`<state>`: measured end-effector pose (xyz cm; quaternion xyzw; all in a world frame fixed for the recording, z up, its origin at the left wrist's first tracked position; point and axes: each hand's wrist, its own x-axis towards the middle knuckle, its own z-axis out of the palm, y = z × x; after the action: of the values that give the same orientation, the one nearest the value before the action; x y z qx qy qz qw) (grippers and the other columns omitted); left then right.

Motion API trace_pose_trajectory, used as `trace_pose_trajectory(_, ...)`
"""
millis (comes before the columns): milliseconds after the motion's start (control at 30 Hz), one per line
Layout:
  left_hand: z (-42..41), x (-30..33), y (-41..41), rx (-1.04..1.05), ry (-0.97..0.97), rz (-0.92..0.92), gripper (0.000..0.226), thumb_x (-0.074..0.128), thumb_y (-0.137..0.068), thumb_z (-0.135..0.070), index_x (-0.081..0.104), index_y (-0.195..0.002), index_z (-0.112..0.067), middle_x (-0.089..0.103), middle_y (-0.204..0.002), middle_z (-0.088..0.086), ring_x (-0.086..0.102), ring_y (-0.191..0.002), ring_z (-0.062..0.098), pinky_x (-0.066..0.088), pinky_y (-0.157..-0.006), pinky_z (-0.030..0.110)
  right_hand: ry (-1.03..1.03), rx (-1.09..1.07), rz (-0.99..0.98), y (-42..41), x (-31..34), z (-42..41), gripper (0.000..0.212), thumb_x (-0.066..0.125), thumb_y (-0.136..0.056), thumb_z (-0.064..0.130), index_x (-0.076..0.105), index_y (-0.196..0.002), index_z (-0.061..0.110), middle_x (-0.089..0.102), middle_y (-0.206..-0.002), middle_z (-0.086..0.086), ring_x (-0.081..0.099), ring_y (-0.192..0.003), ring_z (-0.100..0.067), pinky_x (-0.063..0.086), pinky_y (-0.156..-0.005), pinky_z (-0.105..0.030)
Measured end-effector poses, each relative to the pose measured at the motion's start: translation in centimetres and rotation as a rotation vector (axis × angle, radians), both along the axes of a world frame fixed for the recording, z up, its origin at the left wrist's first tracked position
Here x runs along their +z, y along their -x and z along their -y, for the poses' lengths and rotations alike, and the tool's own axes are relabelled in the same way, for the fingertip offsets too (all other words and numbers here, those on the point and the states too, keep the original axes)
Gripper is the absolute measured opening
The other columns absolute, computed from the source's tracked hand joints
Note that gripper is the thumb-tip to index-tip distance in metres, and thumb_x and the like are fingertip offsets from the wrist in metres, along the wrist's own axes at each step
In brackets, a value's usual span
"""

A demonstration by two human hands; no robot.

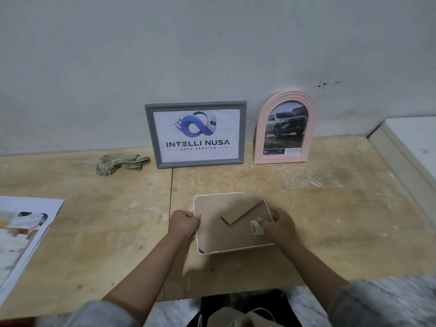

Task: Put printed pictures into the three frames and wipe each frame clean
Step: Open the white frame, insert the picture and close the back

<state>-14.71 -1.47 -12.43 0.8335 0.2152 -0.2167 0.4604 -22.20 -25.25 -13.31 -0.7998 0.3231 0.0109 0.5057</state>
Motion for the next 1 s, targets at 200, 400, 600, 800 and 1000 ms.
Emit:
trace_pose_trajectory(200,-0.6,4.2,-3.4,0.062,0.019,-0.020,0.024,0.070,-0.078,-0.006,0.056,-0.059,0.001,0.055,-0.054,0.015,0.053,-0.046,0.024,0.048,-0.051,0.032,0.431,0.489,0.274,-0.8,3.8,-0.3,0.054,0.049,-0.081,0.057,0.064,-0.109,0.014,0.063,-0.107,-0.002,0.056,-0.098,-0.018,0.044,-0.080,-0.027)
trace_pose_trajectory(400,-1.7,9.8,-6.5,0.049,0.195,-0.043,0.019,0.065,-0.084,0.005,0.053,-0.071,-0.001,0.055,-0.067,0.012,0.053,-0.034,0.011,0.036,-0.029,0.015,0.949,0.958,0.604,-2.1,8.4,-0.7,0.036,0.045,-0.090,0.038,0.066,-0.109,0.015,0.069,-0.105,0.000,0.064,-0.096,-0.017,0.051,-0.088,-0.038)
trace_pose_trajectory(600,-3.0,13.3,-7.8,0.204,0.434,-0.018,0.026,0.057,-0.096,-0.022,0.056,-0.077,-0.003,0.058,-0.049,0.006,0.053,-0.033,0.010,0.045,-0.034,0.019,0.855,0.721,0.708,-5.5,12.1,-1.7,0.033,0.042,-0.088,0.034,0.068,-0.099,0.017,0.068,-0.079,0.003,0.061,-0.068,-0.022,0.042,-0.061,-0.028)
trace_pose_trajectory(800,-2.6,12.6,-4.3,0.200,0.444,0.036,0.029,0.048,-0.097,-0.039,0.060,-0.104,-0.014,0.065,-0.096,0.003,0.059,-0.087,0.018,0.043,-0.074,0.031,0.147,0.434,0.510,-7.4,13.8,-2.8,0.017,0.046,-0.098,0.022,0.059,-0.088,0.019,0.056,-0.071,0.007,0.053,-0.066,-0.010,0.039,-0.054,-0.022)
trace_pose_trajectory(1000,-2.4,10.6,-0.2,0.212,0.454,0.136,0.026,0.046,-0.100,-0.026,0.058,-0.080,-0.014,0.067,-0.092,0.008,0.062,-0.082,0.021,0.047,-0.078,0.033,-0.153,0.366,0.327,-8.7,11.9,-4.1,0.034,0.038,-0.101,0.025,0.062,-0.082,0.010,0.061,-0.088,-0.015,0.053,-0.079,-0.018,0.041,-0.070,-0.029)
